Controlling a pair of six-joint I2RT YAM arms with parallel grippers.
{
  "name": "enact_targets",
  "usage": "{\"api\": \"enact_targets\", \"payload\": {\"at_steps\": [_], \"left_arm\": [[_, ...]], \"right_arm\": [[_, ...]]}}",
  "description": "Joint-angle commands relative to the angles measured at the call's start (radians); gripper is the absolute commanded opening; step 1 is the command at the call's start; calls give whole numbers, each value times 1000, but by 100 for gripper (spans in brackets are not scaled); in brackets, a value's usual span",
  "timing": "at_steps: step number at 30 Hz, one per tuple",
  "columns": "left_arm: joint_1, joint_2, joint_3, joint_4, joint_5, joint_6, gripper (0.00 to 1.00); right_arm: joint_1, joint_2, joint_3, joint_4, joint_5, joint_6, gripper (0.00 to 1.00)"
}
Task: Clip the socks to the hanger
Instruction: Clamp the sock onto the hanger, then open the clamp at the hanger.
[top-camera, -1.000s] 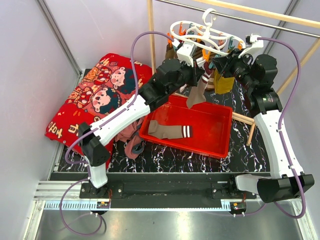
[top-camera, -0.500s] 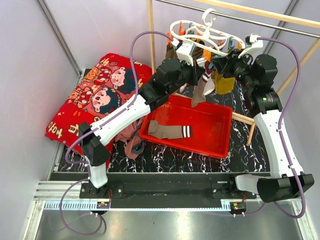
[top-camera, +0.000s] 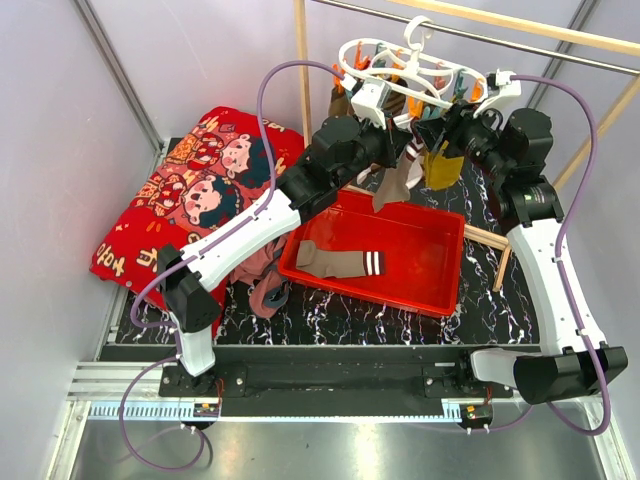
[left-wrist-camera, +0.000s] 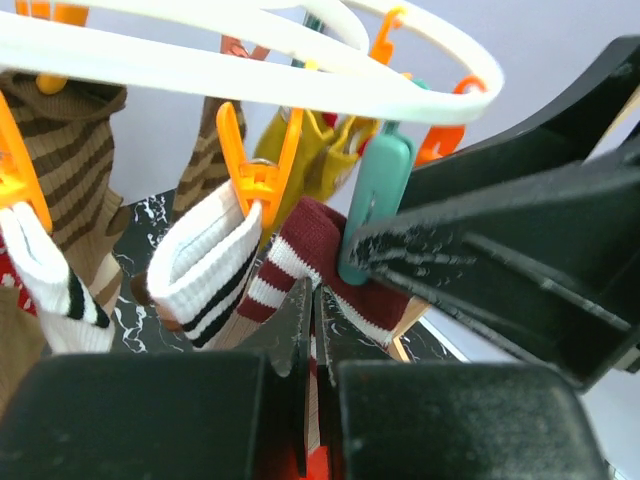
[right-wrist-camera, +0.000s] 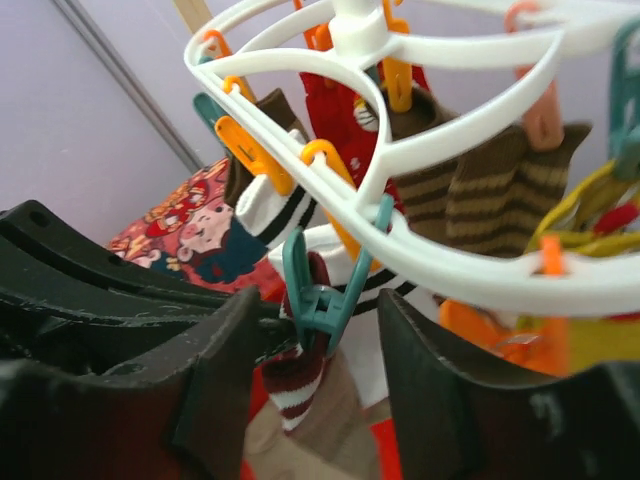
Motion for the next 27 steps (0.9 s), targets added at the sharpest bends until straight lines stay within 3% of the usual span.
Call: {"api": "enact_targets", "payload": {"at_steps": [1, 6, 10, 24, 27], "left_arm": [[2, -17, 29, 77, -13, 1, 0], [5, -20, 20, 71, -28, 11, 0], [16, -23, 13, 64, -48, 24, 0], [53, -49, 3, 13, -32, 36, 0], [56, -55, 1, 7, -27, 37, 0]], "right_arm": [[3, -25, 27, -1, -37, 2, 64], [1, -72, 39, -25, -30, -10, 79], [1, -121, 52, -71, 2, -52, 81], [1, -158, 47, -168, 208, -262, 73], [1, -135, 52, -165, 165, -307, 71]]}}
